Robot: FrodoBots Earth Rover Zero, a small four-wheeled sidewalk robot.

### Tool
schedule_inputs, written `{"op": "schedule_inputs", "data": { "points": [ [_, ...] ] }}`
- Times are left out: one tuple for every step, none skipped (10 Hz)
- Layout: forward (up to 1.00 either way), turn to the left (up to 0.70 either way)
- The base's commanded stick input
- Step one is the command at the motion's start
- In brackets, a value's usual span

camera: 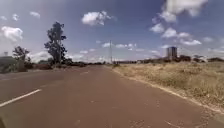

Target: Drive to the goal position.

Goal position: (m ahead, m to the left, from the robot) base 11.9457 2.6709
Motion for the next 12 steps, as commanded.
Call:
{"op": "schedule_inputs", "data": {
  "points": [
    [0.85,0.00],
    [0.85,0.00],
    [0.85,0.10],
    [0.85,0.31],
    [0.85,0.34],
    [0.85,0.34],
    [0.85,0.28],
    [0.85,0.00],
    [0.85,0.00],
    [0.85,0.01],
    [0.85,0.01],
    [0.85,0.01]
  ]
}}
